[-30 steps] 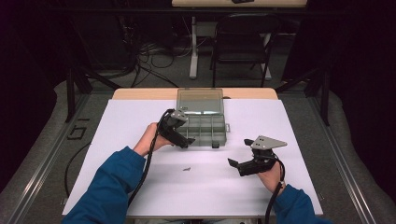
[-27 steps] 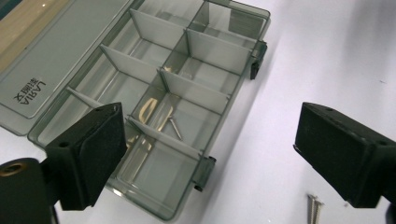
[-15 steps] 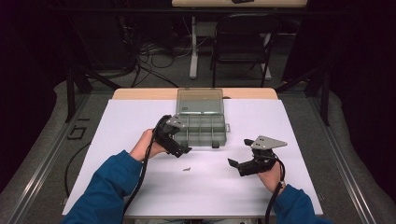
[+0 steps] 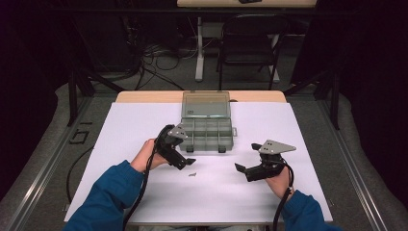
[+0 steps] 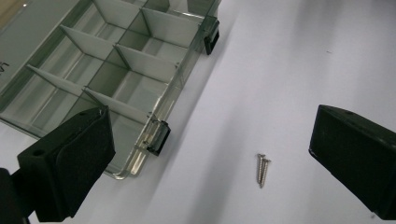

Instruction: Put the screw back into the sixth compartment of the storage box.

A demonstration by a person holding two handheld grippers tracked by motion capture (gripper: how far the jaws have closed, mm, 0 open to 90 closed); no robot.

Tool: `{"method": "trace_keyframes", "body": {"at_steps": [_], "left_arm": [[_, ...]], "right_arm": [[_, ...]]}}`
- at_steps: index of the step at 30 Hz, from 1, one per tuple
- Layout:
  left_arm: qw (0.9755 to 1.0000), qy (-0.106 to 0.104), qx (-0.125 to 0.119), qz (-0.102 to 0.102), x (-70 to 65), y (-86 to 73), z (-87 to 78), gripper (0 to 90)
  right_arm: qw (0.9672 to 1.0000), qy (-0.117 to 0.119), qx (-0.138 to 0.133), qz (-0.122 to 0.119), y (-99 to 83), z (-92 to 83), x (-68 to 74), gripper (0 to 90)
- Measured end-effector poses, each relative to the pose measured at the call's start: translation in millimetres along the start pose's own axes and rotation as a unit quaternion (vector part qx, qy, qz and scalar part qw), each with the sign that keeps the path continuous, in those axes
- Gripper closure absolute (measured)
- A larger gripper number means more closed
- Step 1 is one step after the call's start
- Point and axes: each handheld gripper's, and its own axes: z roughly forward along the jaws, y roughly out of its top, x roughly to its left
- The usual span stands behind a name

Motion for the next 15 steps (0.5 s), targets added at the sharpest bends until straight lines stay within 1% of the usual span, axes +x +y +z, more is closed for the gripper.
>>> {"method": "trace_keyframes", "body": {"at_steps": [3, 11, 15], "left_arm": [[1.0, -0.003, 0.005, 0.002, -2.0, -2.5, 0.3, 0.0], [0.9999, -0.007, 0.006, 0.004, -5.9, -7.0, 0.4, 0.0], [0.9998, -0.008, 0.017, 0.008, -8.1, -9.5, 2.4, 0.0]], "right_arm": [[1.0, 0.0, -0.001, 0.001, -0.1, 0.2, 0.1, 0.0], [1.0, 0.0, -0.002, 0.0, 0.0, 0.0, 0.3, 0.0], [1.0, -0.002, 0.002, -0.002, 0.1, -0.4, 0.5, 0.0]]}}
